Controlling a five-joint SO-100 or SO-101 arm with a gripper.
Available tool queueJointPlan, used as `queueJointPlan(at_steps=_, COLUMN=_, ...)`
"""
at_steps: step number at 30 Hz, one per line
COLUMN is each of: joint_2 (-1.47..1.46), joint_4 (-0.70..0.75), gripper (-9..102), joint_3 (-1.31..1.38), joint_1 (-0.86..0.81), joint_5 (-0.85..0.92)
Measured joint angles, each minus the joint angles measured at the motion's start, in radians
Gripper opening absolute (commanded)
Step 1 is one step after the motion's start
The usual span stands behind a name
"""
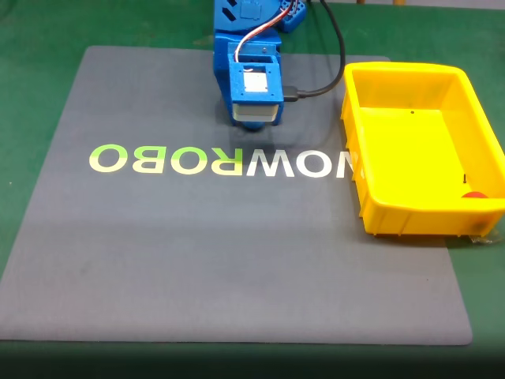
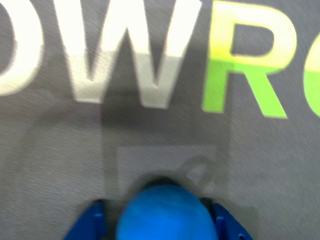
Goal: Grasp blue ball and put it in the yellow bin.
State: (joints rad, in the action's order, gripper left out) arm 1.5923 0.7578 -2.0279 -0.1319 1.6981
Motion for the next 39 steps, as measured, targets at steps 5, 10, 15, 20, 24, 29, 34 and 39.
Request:
queueJointPlan(at_steps=5, joint_2=-0.006, joint_4=-0.006, gripper=0, joint_3=0.006, joint_1=0.002, joint_5=0.0)
queueJointPlan(at_steps=10, joint_2=-0.006, joint_4=-0.006, gripper=0, joint_3=0.006, joint_1=0.002, joint_5=-0.005)
queueJointPlan(at_steps=15, joint_2=-0.006, joint_4=-0.015, gripper=0, joint_3=0.006, joint_1=0.0, joint_5=-0.005)
queueJointPlan(at_steps=20, joint_2=0.094, joint_4=-0.077, gripper=0, joint_3=0.005, joint_1=0.006, joint_5=-0.044)
queueJointPlan(at_steps=24, joint_2=0.21, joint_4=-0.152, gripper=0, joint_3=0.005, joint_1=0.044, joint_5=-0.071)
queueJointPlan(at_steps=29, joint_2=0.314, joint_4=-0.224, gripper=0, joint_3=0.005, joint_1=0.137, joint_5=-0.089)
queueJointPlan(at_steps=34, joint_2=0.376, joint_4=-0.233, gripper=0, joint_3=0.005, joint_1=0.278, joint_5=-0.092)
queueJointPlan(at_steps=39, joint_2=0.396, joint_4=-0.233, gripper=0, joint_3=0.005, joint_1=0.43, joint_5=-0.1)
